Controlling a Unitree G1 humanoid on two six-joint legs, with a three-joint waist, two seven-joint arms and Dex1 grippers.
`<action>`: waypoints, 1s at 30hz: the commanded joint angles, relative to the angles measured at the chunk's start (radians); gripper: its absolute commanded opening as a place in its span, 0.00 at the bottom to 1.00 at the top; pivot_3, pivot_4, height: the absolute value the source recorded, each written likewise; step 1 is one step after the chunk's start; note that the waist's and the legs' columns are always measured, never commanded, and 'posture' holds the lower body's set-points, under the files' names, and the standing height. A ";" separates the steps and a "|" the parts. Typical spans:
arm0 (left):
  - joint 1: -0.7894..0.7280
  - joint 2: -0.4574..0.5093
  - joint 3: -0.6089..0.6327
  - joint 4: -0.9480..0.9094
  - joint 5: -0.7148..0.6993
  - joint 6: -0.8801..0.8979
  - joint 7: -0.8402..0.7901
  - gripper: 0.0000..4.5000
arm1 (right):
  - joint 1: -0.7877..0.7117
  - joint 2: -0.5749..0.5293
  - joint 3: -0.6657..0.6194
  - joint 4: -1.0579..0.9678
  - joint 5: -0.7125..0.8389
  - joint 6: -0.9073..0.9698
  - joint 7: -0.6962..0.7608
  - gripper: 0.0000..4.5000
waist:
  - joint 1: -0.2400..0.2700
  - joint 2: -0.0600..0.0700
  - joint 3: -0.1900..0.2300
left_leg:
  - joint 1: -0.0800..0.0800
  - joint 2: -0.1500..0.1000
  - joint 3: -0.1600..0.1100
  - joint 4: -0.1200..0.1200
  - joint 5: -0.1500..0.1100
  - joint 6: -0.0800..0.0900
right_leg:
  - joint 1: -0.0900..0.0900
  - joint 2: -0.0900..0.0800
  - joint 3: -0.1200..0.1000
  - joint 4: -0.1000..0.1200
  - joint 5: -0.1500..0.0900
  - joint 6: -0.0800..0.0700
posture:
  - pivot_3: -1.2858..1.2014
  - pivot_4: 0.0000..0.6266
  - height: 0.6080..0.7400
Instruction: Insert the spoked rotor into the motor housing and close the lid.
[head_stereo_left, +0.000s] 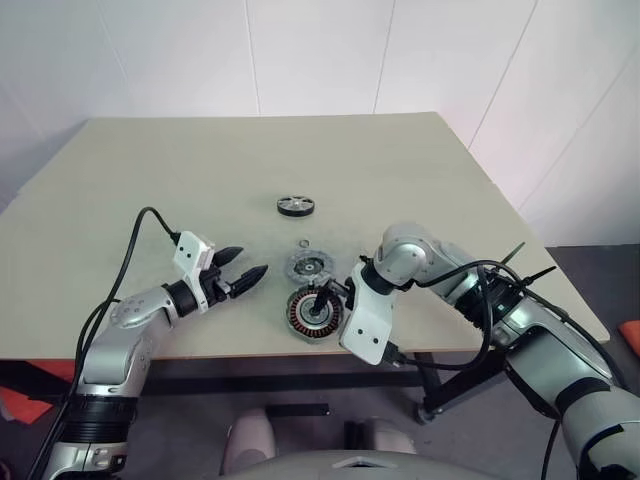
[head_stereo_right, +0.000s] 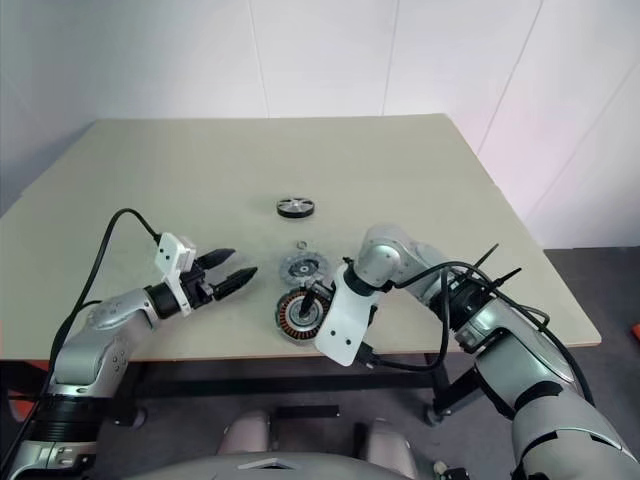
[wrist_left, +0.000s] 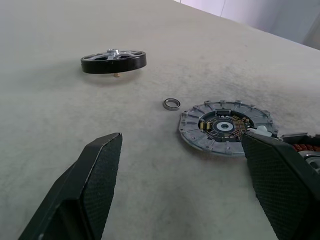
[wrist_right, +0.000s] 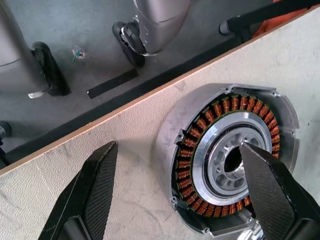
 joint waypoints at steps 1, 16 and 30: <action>-0.001 0.001 0.021 -0.047 -0.016 -0.008 0.012 0.89 | -0.035 0.005 0.007 0.048 -0.033 -0.016 -0.008 0.98 | -0.007 -0.001 0.000 | 0.000 0.000 0.000 0.000 0.000 0.000 | 0.000 0.000 0.000 0.000 -0.001 0.002 | 0.52 0.00 1.00; 0.056 -0.019 0.020 -0.102 -0.025 -0.009 0.057 0.90 | -0.080 0.025 0.032 0.140 -0.038 -0.032 0.016 0.54 | -0.014 -0.001 0.000 | 0.002 0.000 -0.002 0.000 0.000 0.000 | 0.003 0.000 0.000 0.000 -0.002 0.003 | 0.52 0.00 1.00; 0.049 -0.035 -0.001 -0.083 -0.023 -0.010 0.066 0.90 | -0.103 -0.004 -0.006 0.143 -0.012 -0.004 0.025 0.41 | -0.017 -0.005 -0.003 | 0.005 0.000 -0.002 0.000 0.000 0.000 | 0.004 0.001 0.001 0.000 -0.002 0.003 | 0.52 0.00 1.00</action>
